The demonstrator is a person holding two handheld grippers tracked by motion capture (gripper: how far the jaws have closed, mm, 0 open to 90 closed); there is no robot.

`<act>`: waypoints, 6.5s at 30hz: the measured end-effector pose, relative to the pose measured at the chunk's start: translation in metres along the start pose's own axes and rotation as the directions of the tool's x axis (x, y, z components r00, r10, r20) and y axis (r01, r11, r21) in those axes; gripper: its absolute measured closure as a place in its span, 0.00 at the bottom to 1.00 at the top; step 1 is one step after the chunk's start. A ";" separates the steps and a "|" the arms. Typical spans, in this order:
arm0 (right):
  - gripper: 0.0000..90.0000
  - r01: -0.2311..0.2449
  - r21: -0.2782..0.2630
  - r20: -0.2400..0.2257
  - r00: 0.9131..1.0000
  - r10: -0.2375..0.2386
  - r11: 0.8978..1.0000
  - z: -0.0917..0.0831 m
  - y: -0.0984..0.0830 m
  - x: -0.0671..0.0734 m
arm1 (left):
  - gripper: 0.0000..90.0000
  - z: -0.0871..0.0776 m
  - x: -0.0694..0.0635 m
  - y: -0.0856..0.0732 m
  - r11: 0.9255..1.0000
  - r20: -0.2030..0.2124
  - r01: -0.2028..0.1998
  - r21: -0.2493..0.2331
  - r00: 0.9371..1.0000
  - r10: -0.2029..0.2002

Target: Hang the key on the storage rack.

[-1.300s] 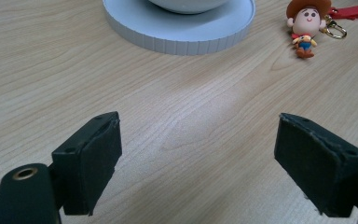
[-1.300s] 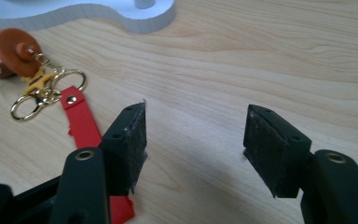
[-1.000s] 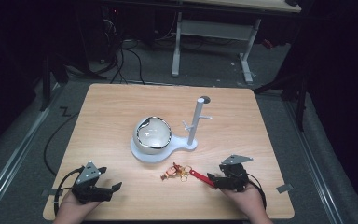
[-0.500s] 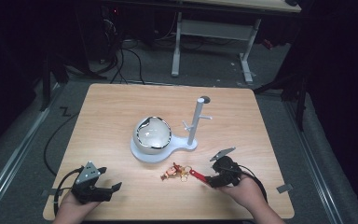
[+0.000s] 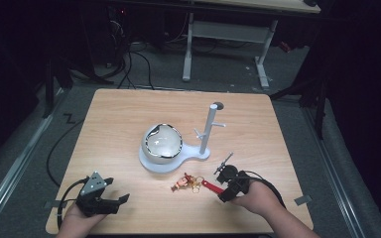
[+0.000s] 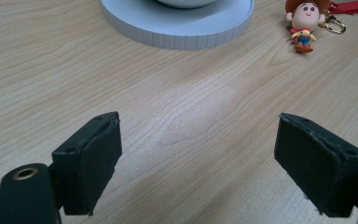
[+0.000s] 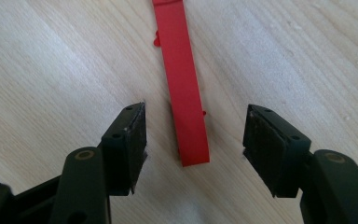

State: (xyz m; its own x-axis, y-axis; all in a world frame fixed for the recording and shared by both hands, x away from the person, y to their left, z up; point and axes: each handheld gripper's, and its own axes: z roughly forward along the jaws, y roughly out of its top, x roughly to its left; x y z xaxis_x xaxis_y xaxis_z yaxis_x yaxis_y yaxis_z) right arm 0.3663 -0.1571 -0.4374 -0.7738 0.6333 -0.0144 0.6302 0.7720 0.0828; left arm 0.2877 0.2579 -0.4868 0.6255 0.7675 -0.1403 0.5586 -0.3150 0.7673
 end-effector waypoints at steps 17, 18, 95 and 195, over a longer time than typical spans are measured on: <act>0.49 0.073 0.105 0.006 0.997 -0.074 0.992 -0.006 0.029 -0.001 | 0.17 0.001 -0.001 0.001 1.000 0.007 -0.005 0.003 1.000 0.005; 0.49 0.071 0.109 0.005 0.997 -0.072 0.992 -0.005 0.030 0.000 | 0.17 0.001 -0.001 0.001 1.000 0.006 -0.004 0.001 1.000 0.004; 0.83 0.136 0.086 -0.007 0.991 -0.136 0.987 -0.112 0.075 -0.010 | 0.17 0.001 -0.001 0.000 1.000 0.016 -0.003 -0.003 1.000 0.003; 0.60 -0.146 -0.164 0.130 0.977 0.168 0.976 -0.137 0.045 -0.085 | 0.18 0.002 -0.002 -0.002 1.000 0.023 -0.008 0.019 1.000 0.008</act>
State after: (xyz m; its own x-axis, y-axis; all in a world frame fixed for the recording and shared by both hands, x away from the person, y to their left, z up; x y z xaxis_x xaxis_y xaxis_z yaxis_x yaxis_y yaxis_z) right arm 0.4523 -0.1838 -0.2956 -0.6418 0.7559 -0.1294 0.7176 0.6514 0.2464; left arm 0.2864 0.2562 -0.4895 0.6425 0.7517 -0.1488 0.5636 -0.3321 0.7563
